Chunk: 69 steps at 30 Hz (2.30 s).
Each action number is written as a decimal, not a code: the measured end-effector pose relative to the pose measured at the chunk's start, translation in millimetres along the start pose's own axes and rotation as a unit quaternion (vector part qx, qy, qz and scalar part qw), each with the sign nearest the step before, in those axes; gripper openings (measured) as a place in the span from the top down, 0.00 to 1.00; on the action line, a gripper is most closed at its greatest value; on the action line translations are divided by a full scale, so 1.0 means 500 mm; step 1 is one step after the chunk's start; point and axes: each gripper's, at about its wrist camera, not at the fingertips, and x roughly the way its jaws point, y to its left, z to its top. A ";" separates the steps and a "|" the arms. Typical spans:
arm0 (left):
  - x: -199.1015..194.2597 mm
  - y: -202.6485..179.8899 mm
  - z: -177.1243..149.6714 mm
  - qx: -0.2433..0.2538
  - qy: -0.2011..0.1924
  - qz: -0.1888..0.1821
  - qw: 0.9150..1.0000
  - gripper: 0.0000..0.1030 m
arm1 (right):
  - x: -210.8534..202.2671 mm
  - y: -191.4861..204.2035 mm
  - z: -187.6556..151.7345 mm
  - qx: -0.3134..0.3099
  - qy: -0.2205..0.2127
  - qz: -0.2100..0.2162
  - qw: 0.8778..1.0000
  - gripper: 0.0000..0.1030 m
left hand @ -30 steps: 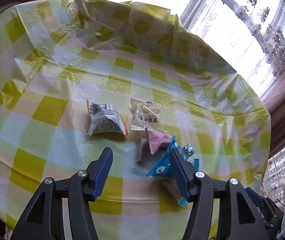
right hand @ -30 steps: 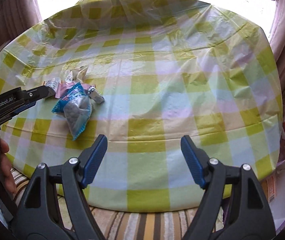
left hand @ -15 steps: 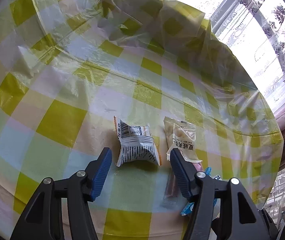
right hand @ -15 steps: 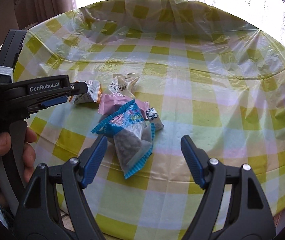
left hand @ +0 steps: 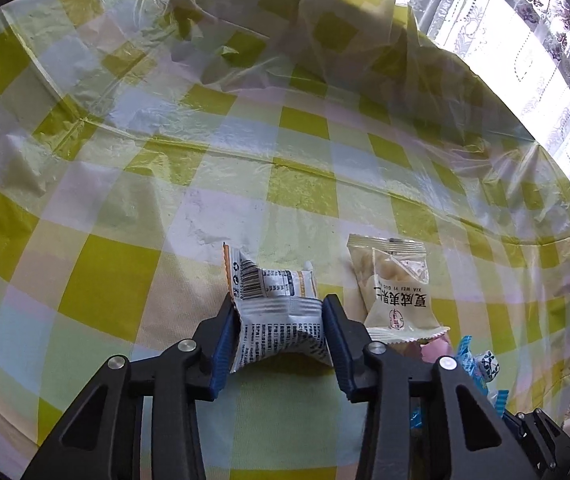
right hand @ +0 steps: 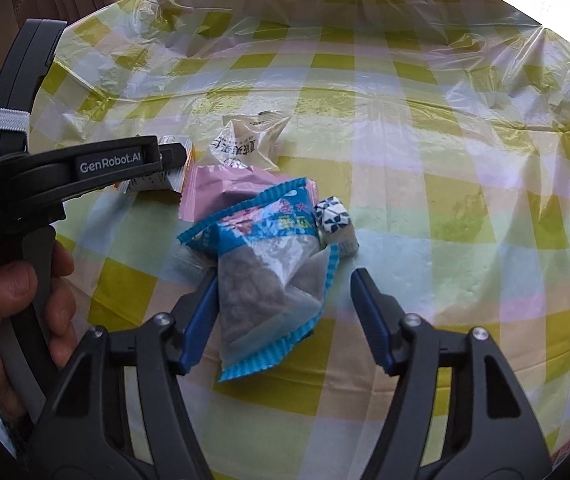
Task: Organize snacks
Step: 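Grasp the white black-printed packet with the left tool while the right grasps the blue-bordered bag, then carry the white packet into the box and open the left tool while the right drops the blue bag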
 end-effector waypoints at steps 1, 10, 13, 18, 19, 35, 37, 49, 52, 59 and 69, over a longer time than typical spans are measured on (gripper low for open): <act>-0.001 0.000 -0.001 0.002 -0.001 0.000 1.000 0.59 | 0.003 0.001 0.000 0.000 0.001 -0.001 1.000 0.38; -0.026 0.009 -0.023 -0.006 -0.009 -0.010 1.000 0.60 | 0.000 -0.001 0.002 0.010 -0.010 0.000 1.000 0.45; -0.037 0.010 -0.031 -0.009 -0.015 -0.010 1.000 0.61 | -0.006 -0.006 0.000 0.015 -0.014 -0.002 1.000 0.47; -0.054 0.011 -0.044 -0.011 -0.020 -0.014 1.000 0.61 | -0.020 -0.008 -0.005 0.019 -0.021 -0.006 1.000 0.48; -0.057 0.010 -0.047 -0.011 -0.020 -0.015 1.000 0.61 | -0.023 -0.007 -0.006 0.019 -0.021 -0.006 1.000 0.49; -0.150 -0.039 -0.108 0.000 -0.042 -0.024 0.999 0.61 | -0.096 -0.016 -0.046 0.028 -0.038 -0.020 0.999 0.50; -0.160 -0.052 -0.112 0.006 -0.044 -0.027 0.999 0.61 | -0.108 -0.024 -0.053 0.034 -0.041 -0.020 0.998 0.50; -0.203 -0.154 -0.162 0.056 -0.034 -0.055 0.996 0.61 | -0.166 -0.084 -0.099 0.073 -0.047 -0.029 0.996 0.50; -0.209 -0.182 -0.178 0.071 -0.028 -0.065 0.995 0.61 | -0.178 -0.104 -0.113 0.086 -0.045 -0.033 0.995 0.50; -0.217 -0.243 -0.212 0.102 -0.011 -0.084 0.991 0.61 | -0.209 -0.156 -0.146 0.107 -0.039 -0.050 0.992 0.50; -0.230 -0.335 -0.252 0.150 0.010 -0.119 0.982 0.61 | -0.271 -0.250 -0.205 0.137 -0.038 -0.083 0.986 0.50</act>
